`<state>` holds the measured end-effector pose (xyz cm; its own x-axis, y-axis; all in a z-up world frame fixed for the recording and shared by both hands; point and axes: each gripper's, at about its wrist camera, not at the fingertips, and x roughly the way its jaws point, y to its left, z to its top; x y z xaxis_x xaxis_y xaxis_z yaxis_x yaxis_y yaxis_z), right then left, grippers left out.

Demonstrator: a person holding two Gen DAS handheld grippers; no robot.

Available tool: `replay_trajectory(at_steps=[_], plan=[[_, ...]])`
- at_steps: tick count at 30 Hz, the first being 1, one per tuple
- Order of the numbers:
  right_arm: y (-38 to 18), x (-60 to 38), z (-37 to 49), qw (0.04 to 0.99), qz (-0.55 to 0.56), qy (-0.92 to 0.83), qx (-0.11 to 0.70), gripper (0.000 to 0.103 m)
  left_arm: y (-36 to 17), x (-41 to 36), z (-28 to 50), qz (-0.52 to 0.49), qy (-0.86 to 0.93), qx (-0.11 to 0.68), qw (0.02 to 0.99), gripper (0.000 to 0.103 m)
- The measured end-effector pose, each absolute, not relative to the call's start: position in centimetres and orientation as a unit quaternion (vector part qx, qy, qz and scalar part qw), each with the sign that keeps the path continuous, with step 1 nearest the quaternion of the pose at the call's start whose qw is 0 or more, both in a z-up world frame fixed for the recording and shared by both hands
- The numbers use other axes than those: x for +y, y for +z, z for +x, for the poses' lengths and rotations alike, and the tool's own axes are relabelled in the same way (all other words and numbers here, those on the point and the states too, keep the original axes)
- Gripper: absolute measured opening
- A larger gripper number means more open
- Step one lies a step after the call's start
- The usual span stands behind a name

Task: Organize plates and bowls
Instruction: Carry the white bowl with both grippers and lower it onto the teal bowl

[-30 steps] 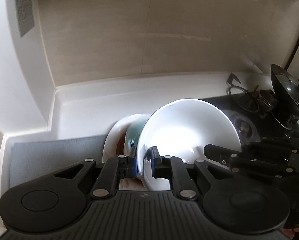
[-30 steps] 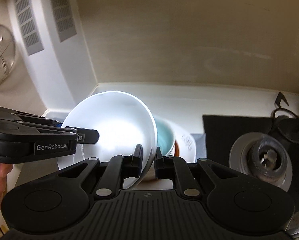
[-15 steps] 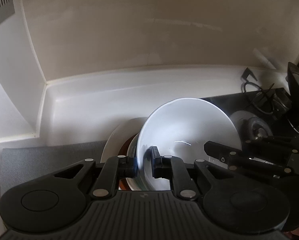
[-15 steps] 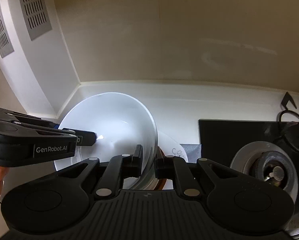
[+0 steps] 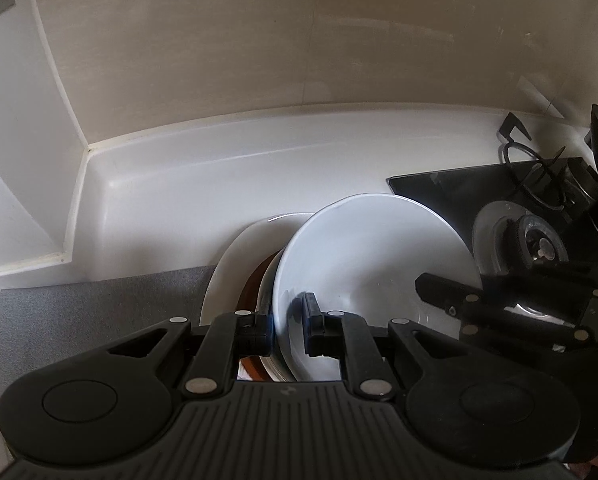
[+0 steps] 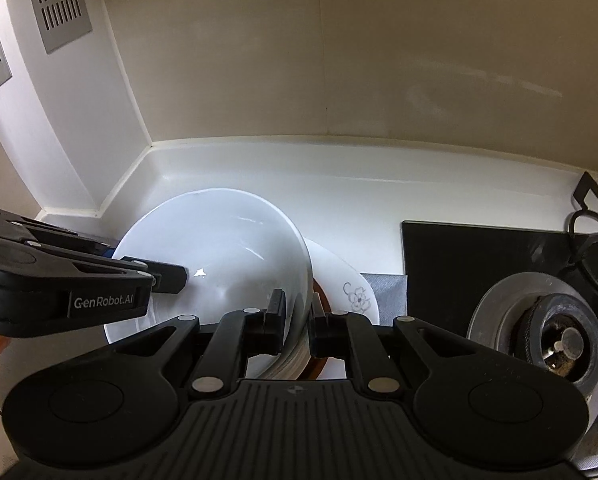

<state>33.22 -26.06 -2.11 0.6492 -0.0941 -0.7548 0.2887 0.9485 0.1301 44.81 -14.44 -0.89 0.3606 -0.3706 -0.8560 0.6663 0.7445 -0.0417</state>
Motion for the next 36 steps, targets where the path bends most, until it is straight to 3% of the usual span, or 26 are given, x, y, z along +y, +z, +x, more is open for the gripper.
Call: replay_trajectory(at_steps=[30, 35, 36], plan=[[-3.2, -26.2, 33.7, 0.900, 0.111, -0.113, 0.406, 0.014, -1.9, -14.7, 45.5, 0.149, -0.323, 0.480, 0.802, 0.012], [-3.5, -26.4, 33.8, 0.901, 0.113, -0.112, 0.404, 0.015, -1.4, -14.8, 45.1, 0.155, -0.319, 0.477, 0.804, 0.017], [-3.5, -26.4, 33.8, 0.901, 0.114, -0.111, 0.404, 0.015, -1.2, -14.7, 45.1, 0.153, -0.321, 0.477, 0.804, 0.022]])
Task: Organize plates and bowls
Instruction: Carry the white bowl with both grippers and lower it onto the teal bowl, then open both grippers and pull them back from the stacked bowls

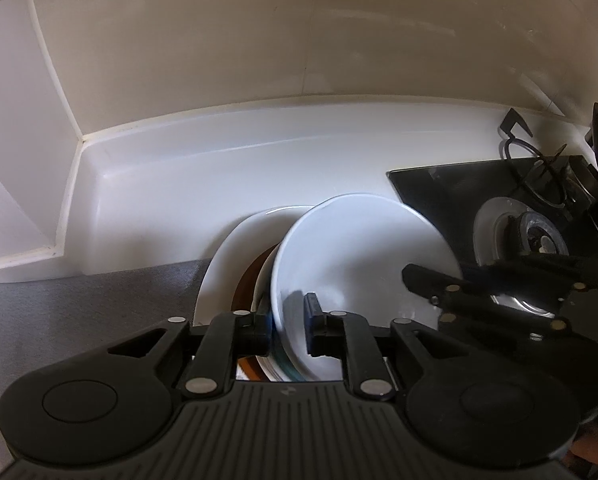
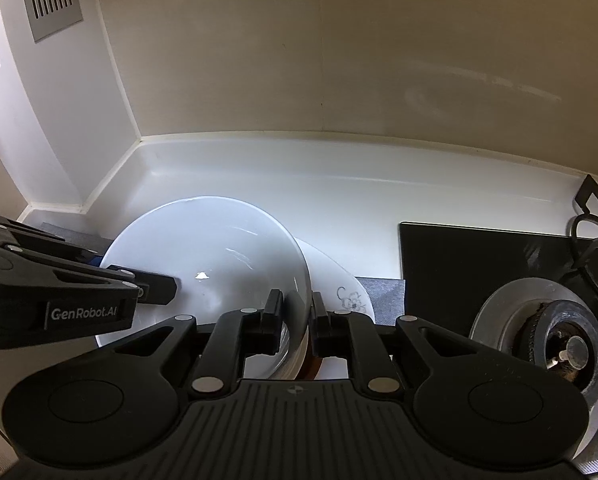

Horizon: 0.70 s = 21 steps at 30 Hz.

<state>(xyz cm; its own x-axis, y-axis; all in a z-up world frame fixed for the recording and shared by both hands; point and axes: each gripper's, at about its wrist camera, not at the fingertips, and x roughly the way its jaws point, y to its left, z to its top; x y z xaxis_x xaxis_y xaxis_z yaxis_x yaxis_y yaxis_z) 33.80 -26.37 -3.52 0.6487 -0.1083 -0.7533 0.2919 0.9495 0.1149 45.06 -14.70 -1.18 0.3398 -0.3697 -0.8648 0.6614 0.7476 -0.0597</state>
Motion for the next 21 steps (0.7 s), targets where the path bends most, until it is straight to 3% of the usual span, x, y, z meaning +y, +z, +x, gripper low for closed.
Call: replay_trajectory(at_steps=[3, 5, 7, 10, 12, 14, 16, 18, 21], plan=[[-3.7, -26.3, 33.8, 0.901, 0.110, -0.112, 0.405, 0.015, -0.3, -14.5, 44.6, 0.144, -0.326, 0.472, 0.806, 0.034], [-3.8, -26.1, 33.8, 0.901, 0.107, -0.112, 0.405, 0.015, 0.4, -14.5, 44.2, 0.150, -0.324, 0.460, 0.813, 0.051], [-3.8, -26.0, 33.8, 0.902, 0.108, -0.113, 0.403, 0.014, 1.3, -14.4, 43.5, 0.159, -0.310, 0.428, 0.834, 0.087], [-3.5, -25.9, 33.7, 0.905, 0.100, -0.118, 0.395, 0.014, 2.4, -13.9, 43.2, 0.161, -0.299, 0.395, 0.854, 0.092], [-3.4, -26.0, 33.7, 0.905, 0.104, -0.118, 0.395, 0.014, 2.8, -13.4, 43.3, 0.150, -0.290, 0.389, 0.861, 0.103], [-3.2, -26.3, 33.4, 0.905, 0.124, -0.117, 0.389, 0.018, 2.9, -12.8, 43.5, 0.148, -0.278, 0.379, 0.870, 0.103], [-2.8, -26.4, 32.9, 0.904, 0.139, -0.119, 0.386, 0.036, 2.9, -12.2, 43.5, 0.142, -0.271, 0.382, 0.872, 0.103], [-2.3, -26.3, 32.0, 0.908, 0.146, -0.119, 0.374, 0.062, 2.9, -11.4, 43.3, 0.132, -0.269, 0.387, 0.872, 0.103], [-1.5, -25.6, 30.0, 0.913, 0.144, -0.134, 0.357, 0.072, 3.1, -9.5, 42.1, 0.117, -0.259, 0.378, 0.881, 0.103]])
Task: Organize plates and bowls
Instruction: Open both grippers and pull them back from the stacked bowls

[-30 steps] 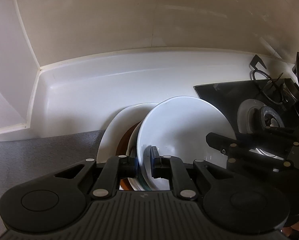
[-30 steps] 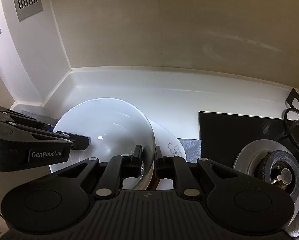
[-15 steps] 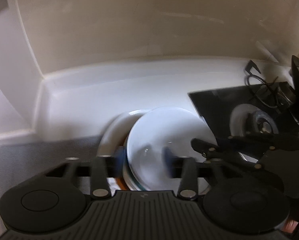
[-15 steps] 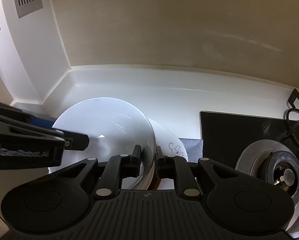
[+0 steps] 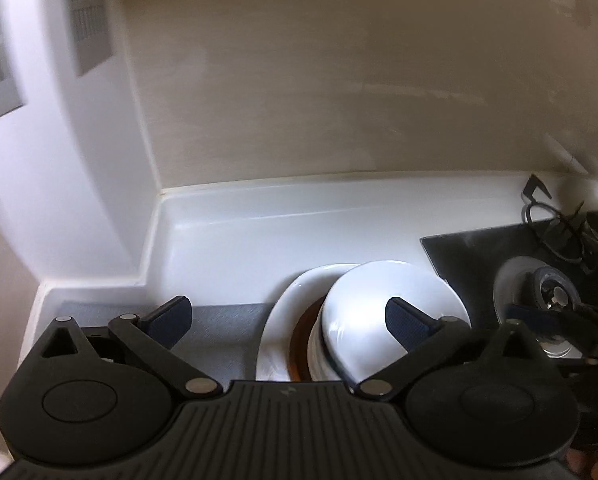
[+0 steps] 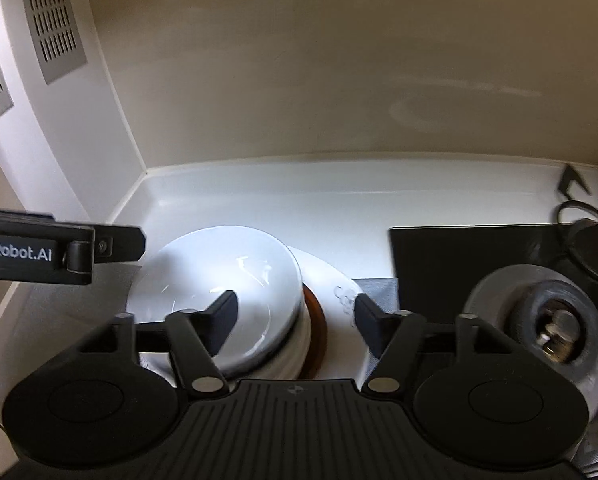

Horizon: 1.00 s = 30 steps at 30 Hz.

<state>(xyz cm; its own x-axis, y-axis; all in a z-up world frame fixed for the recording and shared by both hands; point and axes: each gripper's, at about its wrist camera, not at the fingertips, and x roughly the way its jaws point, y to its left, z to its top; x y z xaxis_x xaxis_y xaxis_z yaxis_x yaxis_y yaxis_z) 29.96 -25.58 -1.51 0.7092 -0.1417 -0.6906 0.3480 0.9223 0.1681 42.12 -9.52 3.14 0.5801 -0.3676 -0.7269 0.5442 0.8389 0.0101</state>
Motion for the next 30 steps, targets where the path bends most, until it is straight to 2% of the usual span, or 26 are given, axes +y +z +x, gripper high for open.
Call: replay_trajectory(at_steps=[3, 12, 30], plan=[[-0.7, -24.3, 27.6, 0.917, 0.147, -0.148, 0.340, 0.080, 3.5, -7.0, 39.8, 0.092, -0.254, 0.359, 0.893, 0.103], [2.2, -18.8, 19.7, 0.938, 0.105, -0.153, 0.293, 0.095, 3.5, -2.4, 33.7, 0.102, -0.244, 0.360, 0.895, 0.103], [2.5, -14.3, 12.5, 0.937, 0.105, -0.182, 0.280, 0.096, 3.1, -0.7, 27.8, 0.131, -0.277, 0.360, 0.881, 0.103]])
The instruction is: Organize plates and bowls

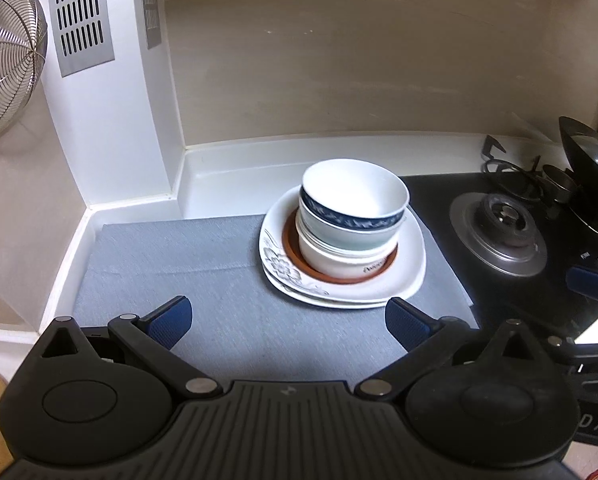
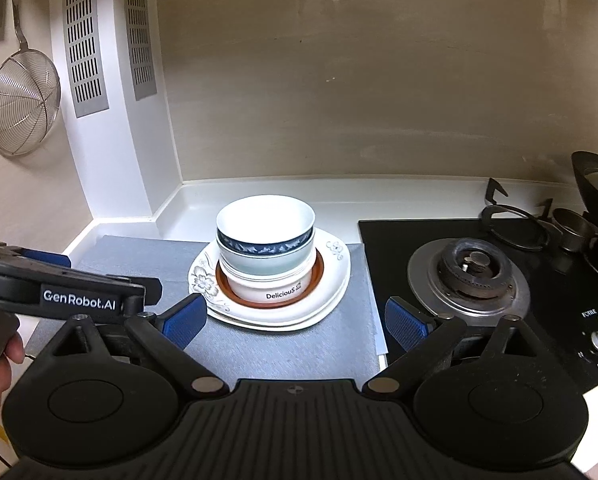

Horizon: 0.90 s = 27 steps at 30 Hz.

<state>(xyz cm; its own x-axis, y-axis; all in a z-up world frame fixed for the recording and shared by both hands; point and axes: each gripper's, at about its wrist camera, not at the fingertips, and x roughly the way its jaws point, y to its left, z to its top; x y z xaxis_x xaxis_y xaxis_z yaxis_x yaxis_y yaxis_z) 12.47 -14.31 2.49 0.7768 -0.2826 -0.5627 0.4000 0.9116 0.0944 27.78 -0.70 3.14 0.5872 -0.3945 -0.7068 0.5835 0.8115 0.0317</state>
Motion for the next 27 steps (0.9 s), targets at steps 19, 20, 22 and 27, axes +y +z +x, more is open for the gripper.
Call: replay_trajectory(at_steps=[19, 20, 22, 27], plan=[[3.8, -13.6, 9.1, 0.944, 0.095, -0.196, 0.248, 0.097, 4.0, -0.7, 24.7, 0.145, -0.280, 0.358, 0.879, 0.103], [3.8, -13.6, 9.1, 0.944, 0.096, -0.195, 0.250, 0.097, 3.9, -0.7, 24.6, 0.147, -0.280, 0.358, 0.879, 0.103], [3.6, -13.7, 9.0, 0.943, 0.096, -0.194, 0.255, 0.097, 3.8, -0.6, 24.6, 0.148, -0.276, 0.363, 0.878, 0.103], [3.4, -13.8, 9.0, 0.940, 0.095, -0.193, 0.263, 0.097, 3.5, -0.8, 24.6, 0.158, -0.260, 0.369, 0.878, 0.103]])
